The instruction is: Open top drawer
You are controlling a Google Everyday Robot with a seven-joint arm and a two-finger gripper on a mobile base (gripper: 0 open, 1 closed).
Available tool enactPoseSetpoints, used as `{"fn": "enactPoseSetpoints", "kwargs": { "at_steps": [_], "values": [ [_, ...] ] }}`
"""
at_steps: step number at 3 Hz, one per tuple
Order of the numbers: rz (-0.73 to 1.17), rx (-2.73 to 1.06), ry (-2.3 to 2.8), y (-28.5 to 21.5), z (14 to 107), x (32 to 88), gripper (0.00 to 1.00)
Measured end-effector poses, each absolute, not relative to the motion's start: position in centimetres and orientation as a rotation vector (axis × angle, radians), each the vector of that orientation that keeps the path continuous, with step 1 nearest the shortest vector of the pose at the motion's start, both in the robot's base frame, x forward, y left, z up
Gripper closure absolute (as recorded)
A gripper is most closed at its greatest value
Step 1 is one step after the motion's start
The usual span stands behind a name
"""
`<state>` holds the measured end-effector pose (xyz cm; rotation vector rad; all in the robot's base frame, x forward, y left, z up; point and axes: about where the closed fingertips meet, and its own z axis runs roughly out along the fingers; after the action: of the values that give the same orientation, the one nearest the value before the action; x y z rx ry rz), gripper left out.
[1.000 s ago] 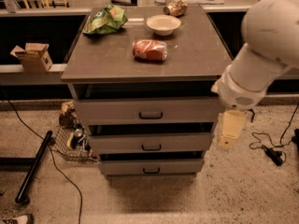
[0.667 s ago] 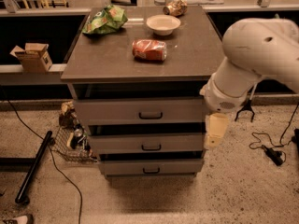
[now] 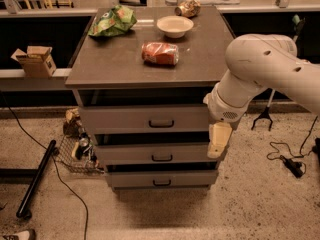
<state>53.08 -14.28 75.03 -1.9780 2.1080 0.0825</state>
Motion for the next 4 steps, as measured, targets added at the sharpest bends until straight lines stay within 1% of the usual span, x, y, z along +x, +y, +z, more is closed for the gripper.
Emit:
{"fn": "enactPoseSetpoints", "kwargs": {
  "at_steps": [1, 4],
  "values": [
    [0.06, -2.037, 2.094, -14.1, 73.3, 54.1, 0.0],
    [-0.052, -2.109, 1.967, -14.3, 68.9, 60.2, 0.0]
  ]
}}
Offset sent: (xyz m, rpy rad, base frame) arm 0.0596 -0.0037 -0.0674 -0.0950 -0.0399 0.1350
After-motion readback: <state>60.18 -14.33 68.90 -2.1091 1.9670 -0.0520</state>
